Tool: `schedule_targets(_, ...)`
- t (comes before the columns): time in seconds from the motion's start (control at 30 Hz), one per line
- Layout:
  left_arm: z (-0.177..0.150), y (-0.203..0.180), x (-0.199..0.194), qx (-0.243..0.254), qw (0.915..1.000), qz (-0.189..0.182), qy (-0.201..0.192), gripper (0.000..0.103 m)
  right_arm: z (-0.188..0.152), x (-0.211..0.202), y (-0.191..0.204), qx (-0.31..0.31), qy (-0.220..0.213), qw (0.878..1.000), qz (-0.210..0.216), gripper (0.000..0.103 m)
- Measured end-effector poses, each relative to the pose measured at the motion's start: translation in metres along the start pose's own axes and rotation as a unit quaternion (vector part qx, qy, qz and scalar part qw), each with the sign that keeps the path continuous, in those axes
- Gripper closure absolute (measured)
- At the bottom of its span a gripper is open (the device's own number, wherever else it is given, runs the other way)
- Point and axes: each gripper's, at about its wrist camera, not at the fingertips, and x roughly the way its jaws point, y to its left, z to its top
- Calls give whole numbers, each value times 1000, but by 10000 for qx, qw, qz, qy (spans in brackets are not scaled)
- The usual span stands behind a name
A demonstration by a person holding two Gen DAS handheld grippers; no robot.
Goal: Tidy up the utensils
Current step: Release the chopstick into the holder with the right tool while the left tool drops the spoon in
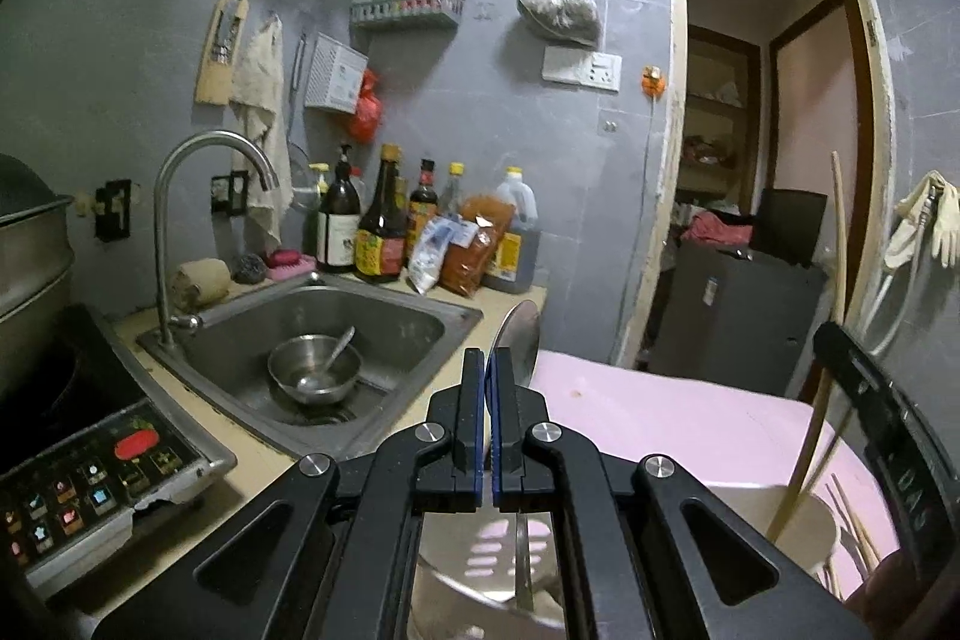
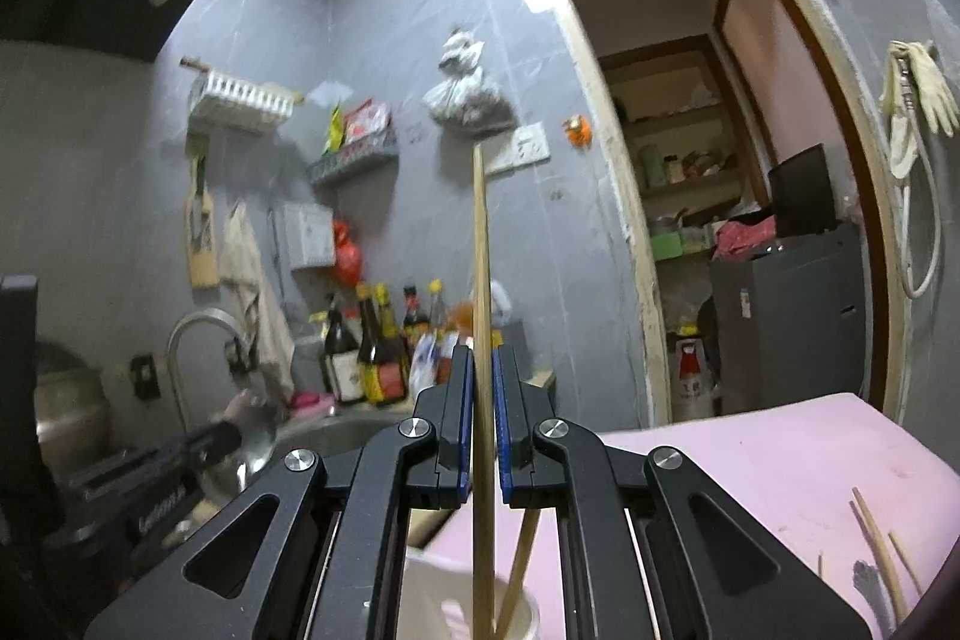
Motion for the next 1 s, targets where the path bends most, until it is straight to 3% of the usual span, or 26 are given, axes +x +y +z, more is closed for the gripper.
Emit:
schedule_targets(0.17,-3,-2,-3,40,9995,-209,240,103,-6,-4,-1,-100,329,9993,149,98)
schedule_targets(0.43,-6,-1,-8,-122,9963,-653,545,97,-6,-15,-8,-72,501,9982,315,96)
schedule_targets(0.5,-5,-3,-12,-146,9963,-673,520,94,-4,-19,-11,-56,493,9983,318,95)
schedule_targets(0.63,-1,-11,-23,-187,9960,-792,355,79,2,-30,-17,-71,386,9987,335,90)
schedule_targets(0.7,2,-17,-27,-161,9961,-814,300,79,6,-36,-21,-97,315,9989,335,81)
schedule_targets(0.8,7,-27,-32,-173,9950,-950,253,79,14,-45,-27,-138,188,9992,319,79)
schedule_targets(0.9,12,-39,-37,-169,9939,-1079,172,73,22,-56,-35,-203,45,9994,260,76)
schedule_targets(1.0,16,-54,-43,-101,9928,-1196,42,66,32,-67,-45,-267,-110,9994,167,67)
